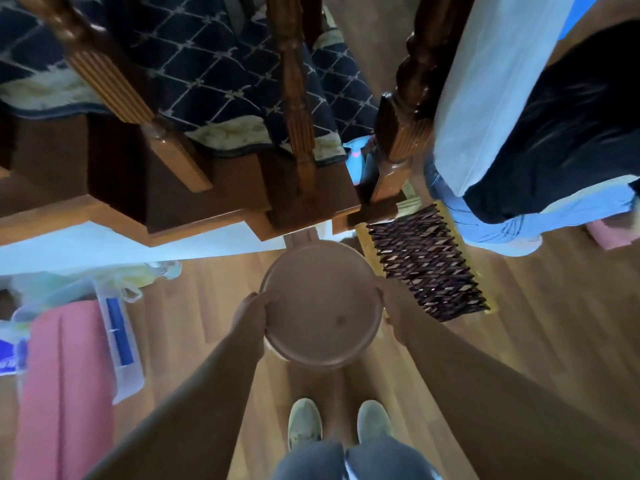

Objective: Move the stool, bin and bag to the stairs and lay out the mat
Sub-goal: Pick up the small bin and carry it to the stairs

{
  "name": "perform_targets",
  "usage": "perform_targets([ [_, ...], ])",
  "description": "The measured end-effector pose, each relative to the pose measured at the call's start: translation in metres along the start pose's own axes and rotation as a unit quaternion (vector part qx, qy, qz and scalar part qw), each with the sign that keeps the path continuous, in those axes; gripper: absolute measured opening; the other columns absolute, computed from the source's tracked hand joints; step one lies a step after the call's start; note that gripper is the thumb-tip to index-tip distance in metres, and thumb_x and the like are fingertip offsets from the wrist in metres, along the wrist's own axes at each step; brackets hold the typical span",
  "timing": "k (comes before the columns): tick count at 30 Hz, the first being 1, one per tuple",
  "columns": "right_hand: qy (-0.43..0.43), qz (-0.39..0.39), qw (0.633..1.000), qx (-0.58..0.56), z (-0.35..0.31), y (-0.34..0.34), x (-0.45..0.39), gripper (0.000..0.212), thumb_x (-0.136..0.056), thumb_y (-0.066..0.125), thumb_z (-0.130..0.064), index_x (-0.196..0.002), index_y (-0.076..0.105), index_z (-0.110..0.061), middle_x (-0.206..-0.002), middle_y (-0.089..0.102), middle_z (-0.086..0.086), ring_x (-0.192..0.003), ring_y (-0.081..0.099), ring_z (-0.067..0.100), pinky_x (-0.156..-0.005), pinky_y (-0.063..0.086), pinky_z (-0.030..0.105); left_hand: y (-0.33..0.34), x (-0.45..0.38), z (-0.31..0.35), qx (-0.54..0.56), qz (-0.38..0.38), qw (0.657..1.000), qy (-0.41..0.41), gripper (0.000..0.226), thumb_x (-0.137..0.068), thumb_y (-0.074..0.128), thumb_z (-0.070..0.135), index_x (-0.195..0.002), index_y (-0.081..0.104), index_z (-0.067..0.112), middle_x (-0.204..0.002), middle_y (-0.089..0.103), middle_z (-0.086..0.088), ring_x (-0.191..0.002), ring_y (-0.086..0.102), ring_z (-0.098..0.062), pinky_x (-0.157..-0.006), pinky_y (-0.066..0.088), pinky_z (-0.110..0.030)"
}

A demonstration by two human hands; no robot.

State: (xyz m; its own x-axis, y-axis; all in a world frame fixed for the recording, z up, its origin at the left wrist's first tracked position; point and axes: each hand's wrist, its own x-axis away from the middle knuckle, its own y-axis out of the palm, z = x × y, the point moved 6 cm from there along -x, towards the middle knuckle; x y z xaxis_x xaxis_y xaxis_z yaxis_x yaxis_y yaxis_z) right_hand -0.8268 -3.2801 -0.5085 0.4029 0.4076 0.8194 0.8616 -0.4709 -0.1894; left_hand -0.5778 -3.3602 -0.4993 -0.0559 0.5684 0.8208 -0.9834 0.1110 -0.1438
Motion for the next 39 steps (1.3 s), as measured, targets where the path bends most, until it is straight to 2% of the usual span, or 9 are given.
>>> perform_targets([
  [8,0.008,-0.010,1.000,0.017,0.027,0.032,-0.083,0.062,-0.069,0.062,-0.046,-0.105,0.065,0.005,-0.085,0.059,0.013,-0.077,0.054,0.025,-0.070,0.043,0.039,0.011,-0.091,-0.037,0.029,0.017,0.999,-0.034,0.010,-0.088,0.057,0.015,-0.078,0.056,0.017,-0.082,0.055,0.005,-0.070,0.047,-0.008,-0.057,0.032,-0.028],
  [12,0.001,-0.021,1.000,0.010,0.038,0.046,-0.115,0.045,-0.083,0.061,-0.039,-0.106,0.068,-0.001,-0.099,0.068,0.016,-0.077,0.059,0.023,-0.071,0.045,0.032,0.013,-0.128,-0.052,0.018,0.020,0.999,-0.034,0.010,-0.089,0.055,0.015,-0.080,0.055,0.018,-0.082,0.053,0.005,-0.070,0.047,-0.008,-0.056,0.032,-0.027],
  [19,-0.006,-0.029,1.000,0.009,0.054,0.055,-0.161,0.040,-0.072,0.058,-0.033,-0.095,0.058,0.000,-0.081,0.050,0.019,-0.078,0.050,0.028,-0.064,0.046,0.023,0.022,-0.164,-0.065,-0.009,-0.022,1.000,-0.016,0.019,-0.088,0.051,0.006,-0.102,0.059,0.016,-0.095,0.059,-0.003,-0.076,0.052,-0.011,-0.060,0.035,-0.028],
  [22,-0.015,-0.025,0.997,0.077,0.093,0.046,-0.221,0.046,-0.079,0.055,-0.047,-0.110,0.057,-0.013,-0.104,0.061,0.018,-0.098,0.061,0.037,-0.086,0.054,0.042,0.026,-0.168,-0.068,-0.022,-0.035,0.999,-0.003,0.027,-0.085,0.055,0.005,-0.111,0.061,0.011,-0.098,0.064,-0.007,-0.078,0.057,-0.015,-0.060,0.038,-0.030],
  [25,-0.016,-0.009,0.999,0.047,0.105,0.043,-0.235,0.059,-0.055,0.058,-0.069,-0.099,0.048,-0.030,-0.098,0.054,0.004,-0.089,0.058,0.027,-0.079,0.051,0.045,0.026,-0.164,-0.066,-0.058,-0.010,0.998,0.005,0.059,-0.074,0.066,0.021,-0.131,0.052,0.012,-0.119,0.061,-0.010,-0.093,0.061,-0.024,-0.072,0.047,-0.032],
  [28,-0.014,-0.004,0.999,0.050,0.061,0.050,-0.163,0.061,-0.070,0.064,-0.058,-0.114,0.057,-0.017,-0.109,0.060,0.011,-0.096,0.061,0.028,-0.078,0.052,0.042,0.023,-0.139,-0.052,-0.105,0.040,0.994,-0.003,0.093,-0.069,0.070,0.029,-0.151,0.029,0.016,-0.142,0.047,-0.012,-0.121,0.053,-0.033,-0.097,0.046,-0.039],
  [30,-0.009,-0.006,0.999,0.030,0.044,0.051,-0.131,0.053,-0.084,0.065,-0.042,-0.123,0.054,-0.010,-0.113,0.061,0.014,-0.092,0.060,0.026,-0.068,0.046,0.031,0.028,-0.120,-0.042,-0.114,0.042,0.993,0.003,0.076,-0.080,0.069,0.025,-0.148,0.036,0.015,-0.135,0.053,-0.012,-0.114,0.055,-0.033,-0.089,0.046,-0.035],
  [35,-0.014,0.009,1.000,0.013,-0.006,0.023,-0.051,0.068,-0.065,0.062,-0.055,-0.116,0.058,-0.009,-0.100,0.063,0.012,-0.087,0.063,0.026,-0.066,0.043,0.031,0.059,-0.046,0.009,-0.173,-0.021,0.984,0.042,0.049,-0.085,0.064,0.025,-0.132,0.051,0.017,-0.119,0.058,-0.010,-0.097,0.053,-0.030,-0.058,0.038,-0.027],
  [39,-0.032,-0.013,0.999,-0.013,-0.063,-0.008,0.036,0.044,-0.086,0.056,-0.048,-0.112,0.059,-0.012,-0.108,0.060,0.009,-0.098,0.057,0.025,-0.081,0.044,0.034,0.090,0.026,0.057,-0.162,-0.066,0.985,0.007,0.043,-0.093,0.062,0.021,-0.132,0.047,0.018,-0.119,0.052,-0.007,-0.102,0.046,-0.025,-0.081,0.036,-0.034],
])
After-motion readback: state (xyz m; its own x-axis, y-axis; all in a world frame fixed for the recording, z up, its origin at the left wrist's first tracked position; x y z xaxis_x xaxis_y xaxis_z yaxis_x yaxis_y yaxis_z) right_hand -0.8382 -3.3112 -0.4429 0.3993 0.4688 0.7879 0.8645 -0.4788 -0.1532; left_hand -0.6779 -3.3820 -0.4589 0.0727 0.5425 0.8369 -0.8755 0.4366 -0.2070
